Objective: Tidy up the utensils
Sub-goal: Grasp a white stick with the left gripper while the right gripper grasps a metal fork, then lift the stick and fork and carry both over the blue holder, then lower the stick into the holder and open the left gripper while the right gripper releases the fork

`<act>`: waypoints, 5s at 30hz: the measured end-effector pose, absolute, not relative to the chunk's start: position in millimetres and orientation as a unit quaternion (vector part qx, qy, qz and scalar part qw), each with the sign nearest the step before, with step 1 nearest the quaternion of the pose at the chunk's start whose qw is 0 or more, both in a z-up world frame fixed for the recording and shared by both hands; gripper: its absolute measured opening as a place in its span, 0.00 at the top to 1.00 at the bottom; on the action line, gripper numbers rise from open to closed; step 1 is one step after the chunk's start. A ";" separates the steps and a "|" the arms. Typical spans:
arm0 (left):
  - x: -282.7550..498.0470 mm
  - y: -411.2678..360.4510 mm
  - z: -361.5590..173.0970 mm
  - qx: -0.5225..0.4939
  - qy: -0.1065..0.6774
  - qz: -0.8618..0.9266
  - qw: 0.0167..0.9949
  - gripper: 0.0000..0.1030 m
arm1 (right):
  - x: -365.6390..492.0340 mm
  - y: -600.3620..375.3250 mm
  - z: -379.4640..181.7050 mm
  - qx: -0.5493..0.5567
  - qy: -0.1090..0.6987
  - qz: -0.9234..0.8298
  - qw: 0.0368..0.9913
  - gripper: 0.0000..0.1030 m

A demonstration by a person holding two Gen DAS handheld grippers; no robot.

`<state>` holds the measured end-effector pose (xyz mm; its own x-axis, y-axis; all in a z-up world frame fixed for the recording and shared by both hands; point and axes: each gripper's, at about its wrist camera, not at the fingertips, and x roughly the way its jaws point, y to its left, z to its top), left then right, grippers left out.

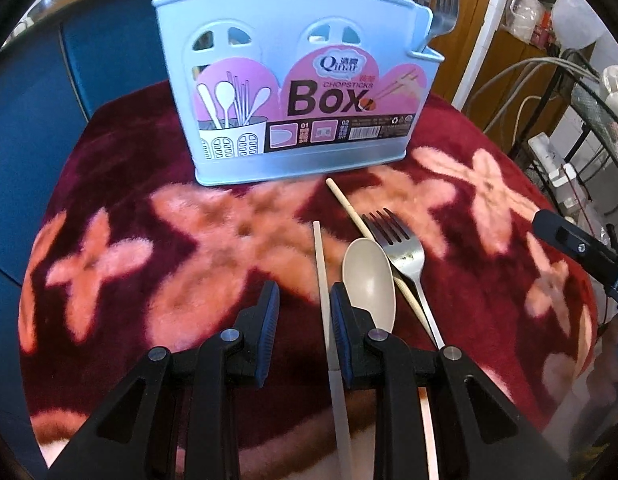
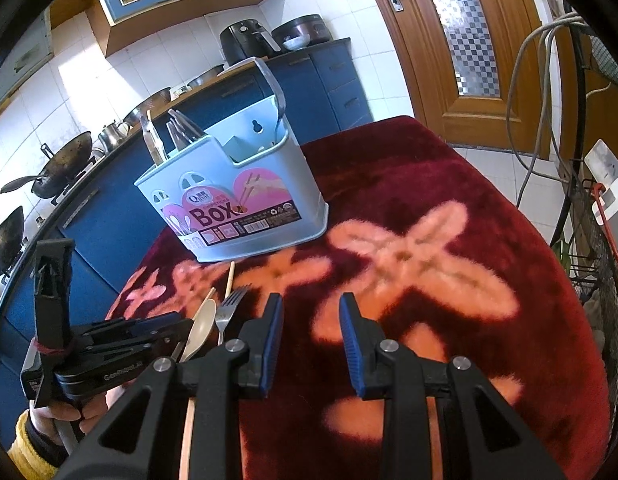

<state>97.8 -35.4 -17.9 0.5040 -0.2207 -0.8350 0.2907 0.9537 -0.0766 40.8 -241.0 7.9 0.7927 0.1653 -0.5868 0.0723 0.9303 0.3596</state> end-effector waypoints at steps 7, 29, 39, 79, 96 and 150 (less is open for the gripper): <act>118.1 -42.3 -17.8 0.039 0.486 -0.148 0.860 0.75 | 43.4 -237.3 4.6 0.184 0.327 0.029 0.926 0.69; 119.4 -6.0 19.6 -0.054 0.397 -0.128 0.907 0.98 | 70.5 -207.7 2.4 0.175 0.363 0.080 0.912 0.69; 108.1 16.0 33.7 -0.064 0.350 -0.108 0.928 0.98 | 108.1 -190.8 -16.8 0.207 0.424 0.134 0.872 0.69; 75.0 44.5 114.1 -0.111 0.214 -0.116 0.963 0.98 | 61.2 -210.9 72.0 0.261 0.228 0.154 0.925 0.97; 123.9 37.1 194.6 -0.101 0.105 -0.087 0.985 0.98 | 77.8 -228.3 128.2 0.236 0.153 0.134 0.950 0.97; 209.3 18.8 118.6 -0.091 0.103 -0.068 0.988 0.98 | 180.0 -213.1 96.8 0.179 0.140 0.110 0.968 0.93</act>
<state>209.3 18.8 118.6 0.9694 -0.1529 -0.1919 0.1154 0.9743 -0.1933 180.0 -213.1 96.8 0.9368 0.2629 -0.2309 -0.1629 0.9117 0.3771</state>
